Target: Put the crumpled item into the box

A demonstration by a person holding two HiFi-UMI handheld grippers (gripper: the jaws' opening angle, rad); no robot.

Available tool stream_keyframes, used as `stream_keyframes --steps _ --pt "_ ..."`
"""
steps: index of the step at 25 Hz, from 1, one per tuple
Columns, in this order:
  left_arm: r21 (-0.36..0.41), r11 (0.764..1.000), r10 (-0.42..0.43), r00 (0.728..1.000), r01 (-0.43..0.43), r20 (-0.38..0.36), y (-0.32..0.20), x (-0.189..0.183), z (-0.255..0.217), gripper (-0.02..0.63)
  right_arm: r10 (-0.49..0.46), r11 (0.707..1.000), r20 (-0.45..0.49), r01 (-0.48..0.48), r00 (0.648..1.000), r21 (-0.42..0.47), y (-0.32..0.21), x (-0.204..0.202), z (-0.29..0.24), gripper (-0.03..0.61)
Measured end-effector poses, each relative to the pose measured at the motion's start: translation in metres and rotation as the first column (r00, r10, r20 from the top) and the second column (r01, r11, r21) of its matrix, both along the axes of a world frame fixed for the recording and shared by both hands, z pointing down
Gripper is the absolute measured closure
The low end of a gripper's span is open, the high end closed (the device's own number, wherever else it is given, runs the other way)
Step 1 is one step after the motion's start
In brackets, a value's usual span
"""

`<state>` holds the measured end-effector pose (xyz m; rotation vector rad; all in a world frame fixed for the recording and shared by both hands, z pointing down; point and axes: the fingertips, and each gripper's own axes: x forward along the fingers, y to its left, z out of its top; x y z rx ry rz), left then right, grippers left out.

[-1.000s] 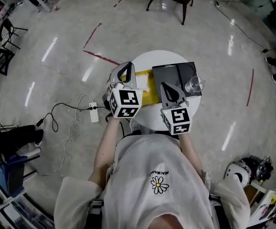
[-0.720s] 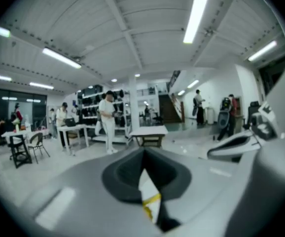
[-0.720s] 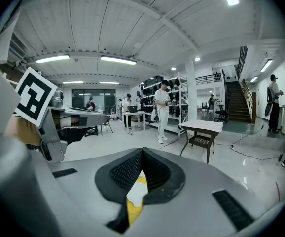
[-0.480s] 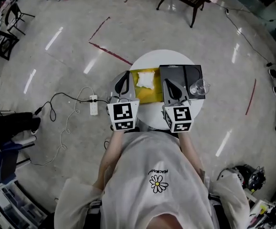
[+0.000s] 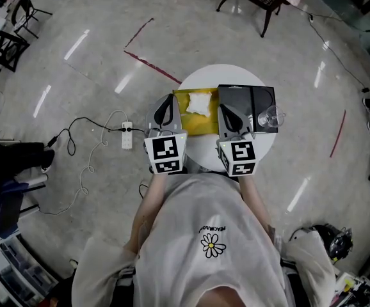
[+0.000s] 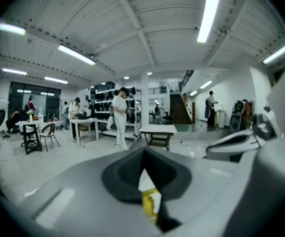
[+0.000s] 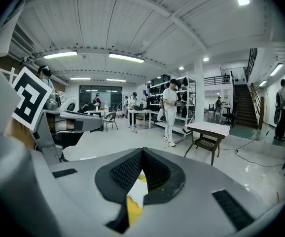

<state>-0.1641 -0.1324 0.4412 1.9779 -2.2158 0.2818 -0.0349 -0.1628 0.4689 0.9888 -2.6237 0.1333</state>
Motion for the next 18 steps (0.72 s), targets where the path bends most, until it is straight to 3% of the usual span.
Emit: stream_keyframes --steps 11,18 --pt "0.025 0.999 -0.018 0.998 0.020 -0.053 0.007 -0.007 0.004 0.614 -0.015 1.000 0.007 0.015 1.000 -0.002 0.002 -0.007 -0.001 0.578" --pt "0.002 0.999 -0.037 0.998 0.037 -0.058 0.012 -0.012 0.010 0.614 -0.022 1.000 0.000 0.022 1.000 0.001 0.003 -0.005 0.004 0.578"
